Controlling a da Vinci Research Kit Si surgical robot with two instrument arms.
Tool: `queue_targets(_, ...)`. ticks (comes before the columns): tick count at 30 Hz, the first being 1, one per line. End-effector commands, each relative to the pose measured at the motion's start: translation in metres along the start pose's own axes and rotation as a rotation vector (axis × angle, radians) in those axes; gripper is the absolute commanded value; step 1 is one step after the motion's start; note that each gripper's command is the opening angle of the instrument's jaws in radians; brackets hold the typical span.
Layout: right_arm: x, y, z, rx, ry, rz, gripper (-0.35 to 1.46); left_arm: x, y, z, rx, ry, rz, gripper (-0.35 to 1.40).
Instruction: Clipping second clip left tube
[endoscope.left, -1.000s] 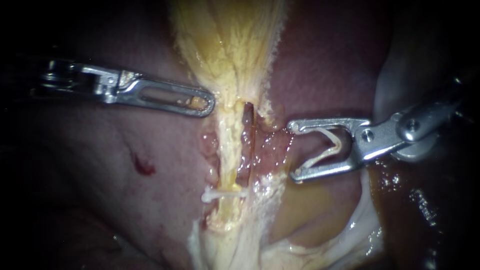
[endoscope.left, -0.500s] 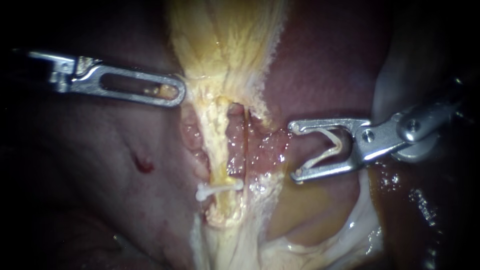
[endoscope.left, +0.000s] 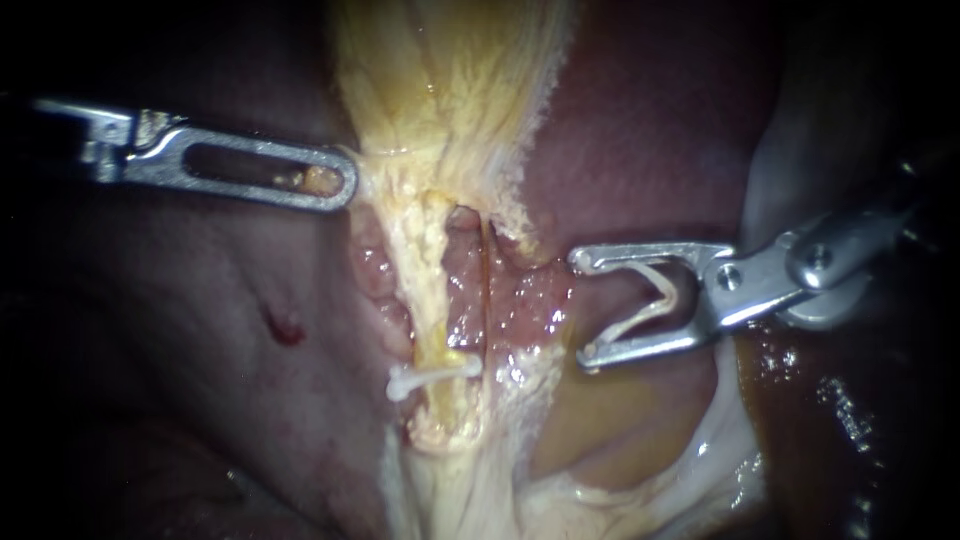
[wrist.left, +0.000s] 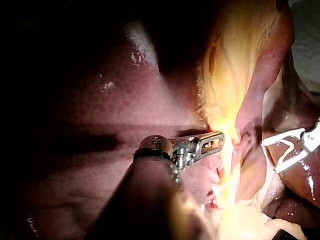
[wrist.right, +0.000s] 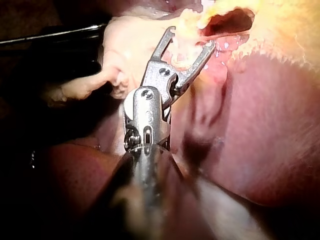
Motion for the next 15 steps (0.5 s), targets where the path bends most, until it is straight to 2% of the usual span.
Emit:
queue_targets(1, -0.0002, -0.0001, 0.0006, 0.003, 0.0, 0.006, 0.5, 0.0, 0.0, 0.0001, 0.0, 0.0, 0.001, -0.35)
queue_targets(9, -0.0018, -0.0005, 0.0063, 0.016, 0.036, 0.081, 0.49, 0.0001, 0.0, 0.0001, 0.0, 0.0, 0.001, -0.35)
queue_targets(15, -0.0046, -0.0003, 0.0093, 0.026, 0.045, 0.134, 0.49, 0.0001, 0.0, 0.0001, -0.001, 0.0, 0.001, -0.35)
